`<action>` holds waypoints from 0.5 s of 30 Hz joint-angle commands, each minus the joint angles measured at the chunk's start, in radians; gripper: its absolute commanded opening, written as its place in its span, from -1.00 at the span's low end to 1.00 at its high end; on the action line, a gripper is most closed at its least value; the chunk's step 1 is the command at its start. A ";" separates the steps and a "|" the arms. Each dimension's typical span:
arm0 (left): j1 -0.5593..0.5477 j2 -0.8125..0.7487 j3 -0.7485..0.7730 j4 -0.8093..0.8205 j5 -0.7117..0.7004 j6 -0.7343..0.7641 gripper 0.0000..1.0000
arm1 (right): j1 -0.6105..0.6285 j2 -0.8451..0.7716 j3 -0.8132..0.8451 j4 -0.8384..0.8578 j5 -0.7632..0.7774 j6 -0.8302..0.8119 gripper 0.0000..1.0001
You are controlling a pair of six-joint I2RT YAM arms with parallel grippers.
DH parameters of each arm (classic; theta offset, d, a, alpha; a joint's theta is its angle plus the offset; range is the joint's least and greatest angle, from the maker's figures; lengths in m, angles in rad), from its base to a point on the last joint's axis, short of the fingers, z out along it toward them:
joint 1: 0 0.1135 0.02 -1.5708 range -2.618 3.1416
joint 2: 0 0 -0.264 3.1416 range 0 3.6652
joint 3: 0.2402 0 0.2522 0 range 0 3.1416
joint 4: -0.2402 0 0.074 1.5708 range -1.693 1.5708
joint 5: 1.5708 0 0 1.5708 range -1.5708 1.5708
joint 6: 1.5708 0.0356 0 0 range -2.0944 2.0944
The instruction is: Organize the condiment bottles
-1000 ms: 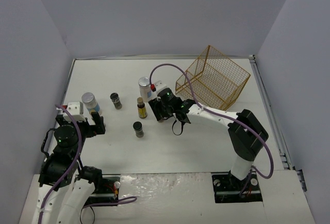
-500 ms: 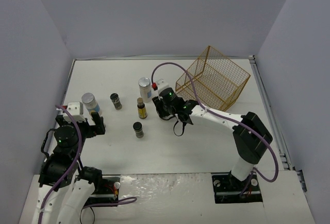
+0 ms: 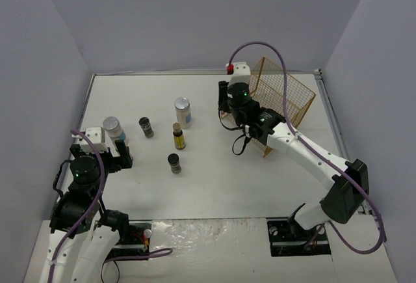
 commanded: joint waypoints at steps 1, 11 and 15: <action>-0.003 0.018 0.026 0.060 -0.026 -0.004 0.94 | -0.105 0.024 0.065 0.025 0.115 0.105 -1.00; -0.003 0.018 0.029 0.052 -0.044 -0.009 0.94 | -0.160 0.176 0.099 0.044 0.195 0.147 -1.00; -0.003 0.018 0.028 0.052 -0.041 -0.009 0.94 | -0.166 0.225 0.091 0.044 0.219 0.168 -1.00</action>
